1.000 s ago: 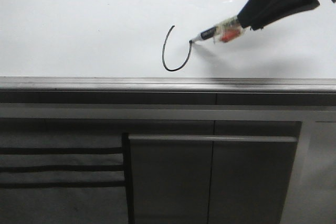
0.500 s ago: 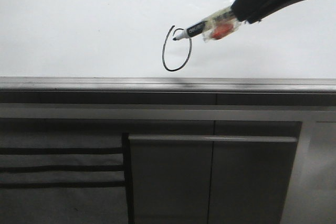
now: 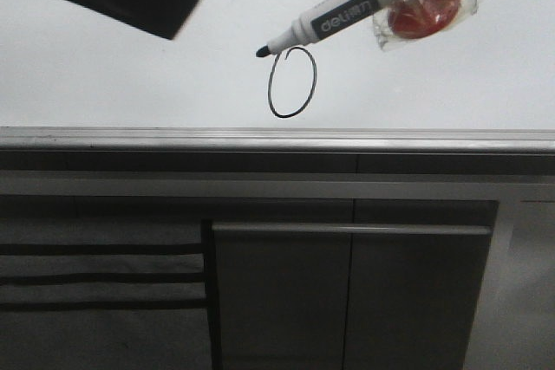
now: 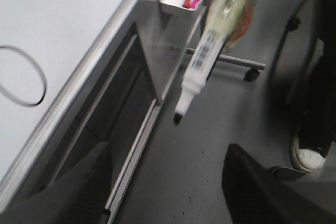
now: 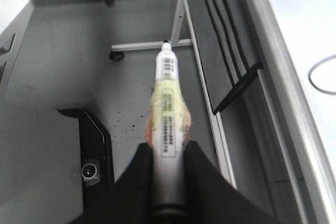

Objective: Write number 0 on whiteboard

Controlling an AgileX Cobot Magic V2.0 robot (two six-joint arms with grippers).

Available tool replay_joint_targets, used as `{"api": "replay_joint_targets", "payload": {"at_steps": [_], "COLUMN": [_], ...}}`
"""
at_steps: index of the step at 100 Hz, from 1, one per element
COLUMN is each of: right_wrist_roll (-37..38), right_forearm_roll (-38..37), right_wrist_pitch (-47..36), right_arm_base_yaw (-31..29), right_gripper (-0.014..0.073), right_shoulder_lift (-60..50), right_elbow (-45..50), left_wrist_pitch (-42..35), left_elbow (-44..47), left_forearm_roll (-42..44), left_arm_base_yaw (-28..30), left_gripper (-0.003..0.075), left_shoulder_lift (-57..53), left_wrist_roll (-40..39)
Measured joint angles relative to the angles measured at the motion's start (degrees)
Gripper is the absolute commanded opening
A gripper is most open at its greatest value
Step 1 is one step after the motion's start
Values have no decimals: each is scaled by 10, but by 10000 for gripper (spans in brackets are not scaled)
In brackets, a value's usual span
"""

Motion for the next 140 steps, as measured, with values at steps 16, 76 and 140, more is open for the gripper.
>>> {"api": "replay_joint_targets", "payload": {"at_steps": [16,76,140], "right_wrist_roll": [-62,-86,9], "right_forearm_roll": [0,1,-24], "right_wrist_pitch": [-1,-20,-68], "right_arm_base_yaw": [24,31,-87], "right_gripper": [-27,-22,270], "right_shoulder_lift": [0,0,-82], "right_elbow": [0,0,-6], "left_wrist_pitch": [-2,27,-108], "left_elbow": [-53,-102,-45], "left_forearm_roll": [15,32,19], "left_arm_base_yaw": [-53,-63,49], "left_gripper": [421,155,80], "left_shoulder_lift": [69,139,139], "left_wrist_roll": [6,9,-22]}}
